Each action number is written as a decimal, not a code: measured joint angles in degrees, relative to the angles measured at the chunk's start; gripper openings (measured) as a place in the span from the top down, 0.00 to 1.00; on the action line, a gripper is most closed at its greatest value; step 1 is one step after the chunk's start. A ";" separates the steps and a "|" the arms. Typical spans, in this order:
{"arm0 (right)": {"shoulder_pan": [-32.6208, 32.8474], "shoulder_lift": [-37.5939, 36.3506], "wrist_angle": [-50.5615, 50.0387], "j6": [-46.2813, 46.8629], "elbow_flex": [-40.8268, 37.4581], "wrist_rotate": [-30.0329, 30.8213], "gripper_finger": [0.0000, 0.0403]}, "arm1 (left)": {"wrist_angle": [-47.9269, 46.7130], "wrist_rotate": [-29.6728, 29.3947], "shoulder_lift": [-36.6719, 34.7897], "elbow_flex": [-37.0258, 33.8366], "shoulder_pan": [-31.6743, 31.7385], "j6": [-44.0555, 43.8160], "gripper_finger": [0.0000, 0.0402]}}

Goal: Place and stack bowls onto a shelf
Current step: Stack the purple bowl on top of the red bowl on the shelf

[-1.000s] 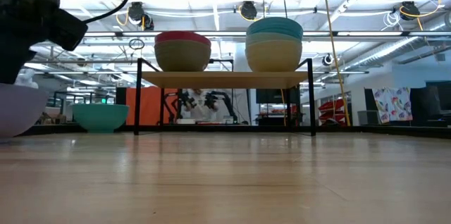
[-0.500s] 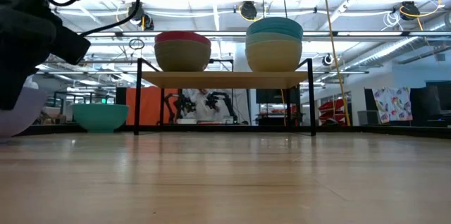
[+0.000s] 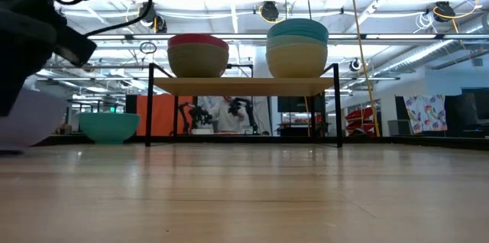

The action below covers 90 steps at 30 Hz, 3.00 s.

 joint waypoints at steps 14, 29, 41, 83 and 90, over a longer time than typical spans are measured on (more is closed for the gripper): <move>-0.01 0.00 0.24 0.00 0.00 0.10 0.71 | -31.20 -10.37 0.14 32.56 0.24 12.45 0.98; 0.00 0.00 0.26 -0.02 0.00 0.20 0.71 | -30.64 -17.53 8.08 54.28 11.65 48.88 0.98; 0.00 0.00 0.26 -1.55 0.00 0.22 0.71 | -30.50 -20.10 14.20 69.18 20.31 80.36 0.98; 0.00 0.00 0.26 -7.74 0.00 0.24 0.71 | -30.43 -10.33 29.30 72.15 40.27 105.11 0.98; 0.00 0.00 0.26 -7.76 0.00 0.24 0.71 | -30.05 -9.76 30.26 72.15 40.59 104.13 0.94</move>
